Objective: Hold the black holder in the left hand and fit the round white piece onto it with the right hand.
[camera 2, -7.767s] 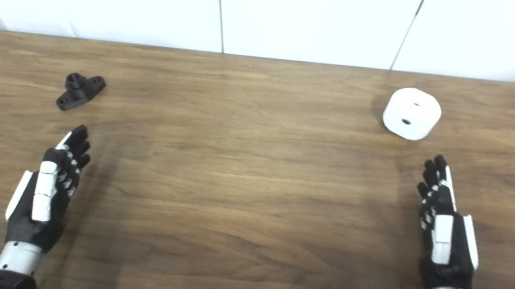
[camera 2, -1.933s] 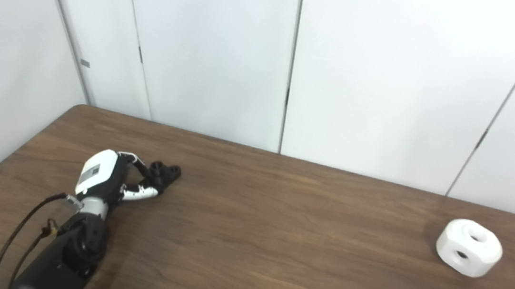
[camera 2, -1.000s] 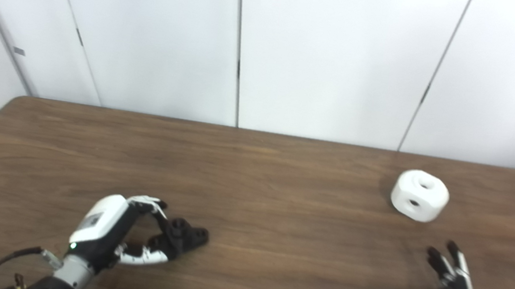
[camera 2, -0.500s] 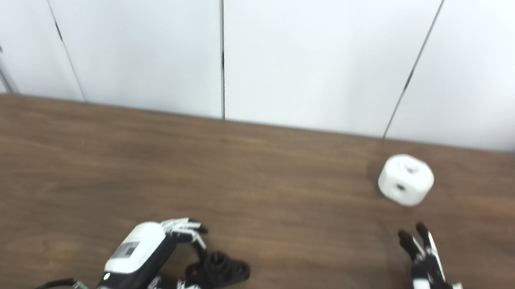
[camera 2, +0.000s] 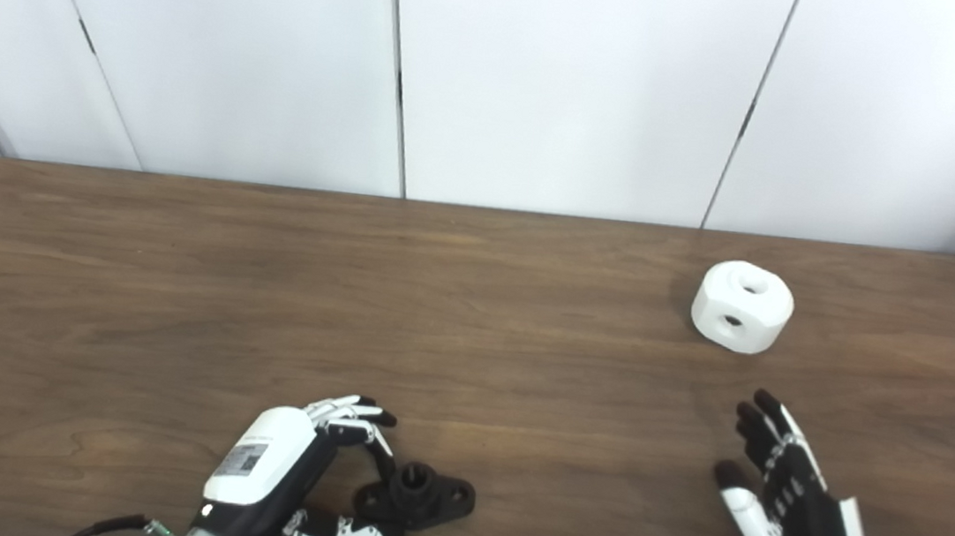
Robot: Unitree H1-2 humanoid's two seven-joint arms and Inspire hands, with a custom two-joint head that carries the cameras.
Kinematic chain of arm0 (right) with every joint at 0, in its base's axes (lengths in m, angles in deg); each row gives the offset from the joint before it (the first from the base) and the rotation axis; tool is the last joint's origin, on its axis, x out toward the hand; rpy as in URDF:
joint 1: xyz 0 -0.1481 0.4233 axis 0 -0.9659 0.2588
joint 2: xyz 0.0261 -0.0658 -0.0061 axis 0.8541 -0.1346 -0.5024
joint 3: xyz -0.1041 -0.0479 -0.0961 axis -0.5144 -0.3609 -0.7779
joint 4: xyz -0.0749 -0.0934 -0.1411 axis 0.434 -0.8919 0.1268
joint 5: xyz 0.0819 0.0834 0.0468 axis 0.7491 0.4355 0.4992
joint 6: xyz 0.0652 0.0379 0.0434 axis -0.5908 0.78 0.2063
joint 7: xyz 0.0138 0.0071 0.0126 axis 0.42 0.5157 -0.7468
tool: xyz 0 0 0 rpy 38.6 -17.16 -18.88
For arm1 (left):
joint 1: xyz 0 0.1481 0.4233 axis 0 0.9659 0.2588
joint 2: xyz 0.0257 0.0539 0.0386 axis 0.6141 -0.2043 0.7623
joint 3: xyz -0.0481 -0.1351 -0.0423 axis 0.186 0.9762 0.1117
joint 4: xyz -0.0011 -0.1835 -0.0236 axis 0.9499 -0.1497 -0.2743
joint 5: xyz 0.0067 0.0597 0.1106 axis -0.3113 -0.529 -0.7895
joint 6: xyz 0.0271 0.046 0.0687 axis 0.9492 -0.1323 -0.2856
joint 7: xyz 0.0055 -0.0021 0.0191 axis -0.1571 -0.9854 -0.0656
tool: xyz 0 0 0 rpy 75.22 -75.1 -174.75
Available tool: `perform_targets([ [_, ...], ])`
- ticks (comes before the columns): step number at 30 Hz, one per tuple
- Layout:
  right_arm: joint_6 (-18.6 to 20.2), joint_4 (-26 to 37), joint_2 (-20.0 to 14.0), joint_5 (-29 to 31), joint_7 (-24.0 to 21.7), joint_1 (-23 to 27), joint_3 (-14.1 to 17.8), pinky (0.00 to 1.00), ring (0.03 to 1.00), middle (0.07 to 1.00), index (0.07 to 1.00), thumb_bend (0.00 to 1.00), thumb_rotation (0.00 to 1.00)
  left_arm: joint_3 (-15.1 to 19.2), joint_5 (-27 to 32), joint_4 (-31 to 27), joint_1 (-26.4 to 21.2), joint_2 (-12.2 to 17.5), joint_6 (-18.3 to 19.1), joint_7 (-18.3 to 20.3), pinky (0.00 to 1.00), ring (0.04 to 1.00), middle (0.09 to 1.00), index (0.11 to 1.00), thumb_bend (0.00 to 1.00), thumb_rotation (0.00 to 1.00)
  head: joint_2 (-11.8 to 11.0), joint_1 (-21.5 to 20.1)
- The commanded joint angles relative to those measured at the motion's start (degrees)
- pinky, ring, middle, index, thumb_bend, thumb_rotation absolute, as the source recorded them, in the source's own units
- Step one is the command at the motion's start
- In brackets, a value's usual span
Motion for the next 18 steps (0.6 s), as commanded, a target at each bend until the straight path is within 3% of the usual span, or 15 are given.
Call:
perform_targets([
  [1,1.24,3.11,-1.59,-4.35,1.72,3.37,1.02,0.91,0.895,0.867,0.869,0.66,0.43,0.22,-0.99,1.85,0.76,0.78,0.28,1.01,0.86,0.870,0.791,0.488,0.52,0.05,-0.15,-0.60],
  [9,9.69,5.54,-4.69,-11.55,1.62,10.95,1.12,0.96,0.941,0.903,0.892,0.78,0.32,1.86,-0.48,2.38,0.79,1.72,-1.25,1.57,0.84,0.861,0.789,0.488,0.52,0.05,-0.68,-3.79],
  [15,14.57,5.07,-7.82,-18.46,1.67,15.69,0.50,0.96,0.934,0.906,0.893,0.82,0.36,2.96,-0.30,1.76,0.91,2.14,-1.07,3.14,0.84,0.860,0.788,0.489,0.52,0.05,-1.24,-6.74],
  [18,17.33,4.40,-9.35,-21.01,1.12,18.16,0.13,0.90,0.915,0.904,0.896,0.84,0.36,3.59,0.41,1.72,1.03,2.41,-1.68,3.06,0.84,0.855,0.785,0.488,0.52,0.05,-1.30,-8.18],
])
